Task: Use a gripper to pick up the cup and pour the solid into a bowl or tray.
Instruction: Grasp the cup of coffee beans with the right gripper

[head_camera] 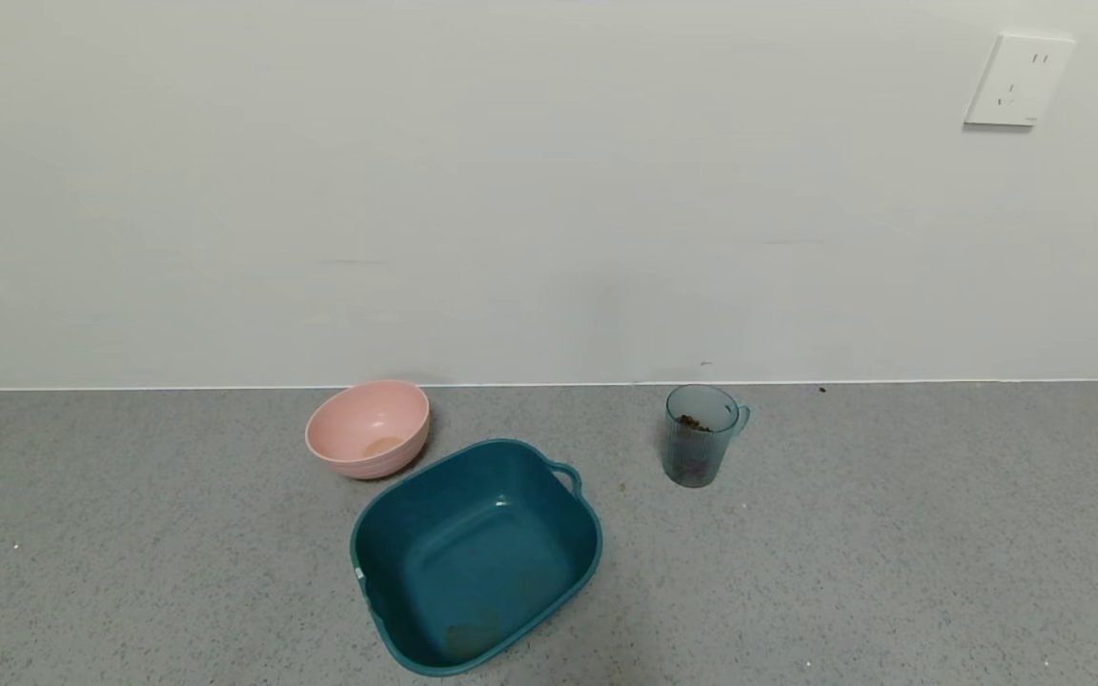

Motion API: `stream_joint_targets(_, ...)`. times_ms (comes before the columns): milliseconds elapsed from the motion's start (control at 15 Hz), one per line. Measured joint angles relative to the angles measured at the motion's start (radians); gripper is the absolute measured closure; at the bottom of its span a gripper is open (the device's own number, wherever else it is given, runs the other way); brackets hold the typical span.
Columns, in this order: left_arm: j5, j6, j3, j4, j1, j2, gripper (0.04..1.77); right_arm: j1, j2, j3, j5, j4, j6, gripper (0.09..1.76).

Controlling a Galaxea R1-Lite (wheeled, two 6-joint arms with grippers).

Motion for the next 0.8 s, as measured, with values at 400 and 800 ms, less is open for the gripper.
stream_joint_targets(400,0.000,0.000,0.000,0.000,0.000,0.000,0.06,0.010,0.239,-0.245,0.051,0.027,-0.011,0.14)
stream_joint_targets(800,0.000,0.000,0.000,0.000,0.000,0.000,0.06,0.041,0.720,-0.459,0.125,-0.040,-0.019,0.14)
